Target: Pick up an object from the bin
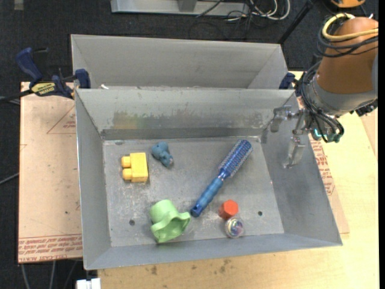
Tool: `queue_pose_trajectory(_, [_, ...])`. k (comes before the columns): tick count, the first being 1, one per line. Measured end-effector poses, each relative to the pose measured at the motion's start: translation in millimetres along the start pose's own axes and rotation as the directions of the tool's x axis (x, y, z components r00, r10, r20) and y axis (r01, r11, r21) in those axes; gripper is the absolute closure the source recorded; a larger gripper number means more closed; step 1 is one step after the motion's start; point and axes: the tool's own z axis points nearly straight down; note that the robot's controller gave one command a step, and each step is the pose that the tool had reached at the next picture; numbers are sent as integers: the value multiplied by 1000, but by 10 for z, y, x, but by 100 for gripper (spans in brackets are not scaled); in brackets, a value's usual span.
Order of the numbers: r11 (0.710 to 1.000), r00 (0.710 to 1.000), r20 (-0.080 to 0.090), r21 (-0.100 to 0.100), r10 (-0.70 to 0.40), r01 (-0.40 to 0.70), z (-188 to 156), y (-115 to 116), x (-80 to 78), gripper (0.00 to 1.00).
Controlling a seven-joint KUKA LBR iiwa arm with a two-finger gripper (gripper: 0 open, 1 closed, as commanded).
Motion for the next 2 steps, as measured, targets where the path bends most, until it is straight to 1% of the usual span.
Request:
queue_pose_trajectory(1, [916, 916, 4, -2, -402, 402, 557, 767, -200, 0])
queue_pose_trajectory(2, [715, 715, 5, 4, -699, 699, 817, 761, -441, 0])
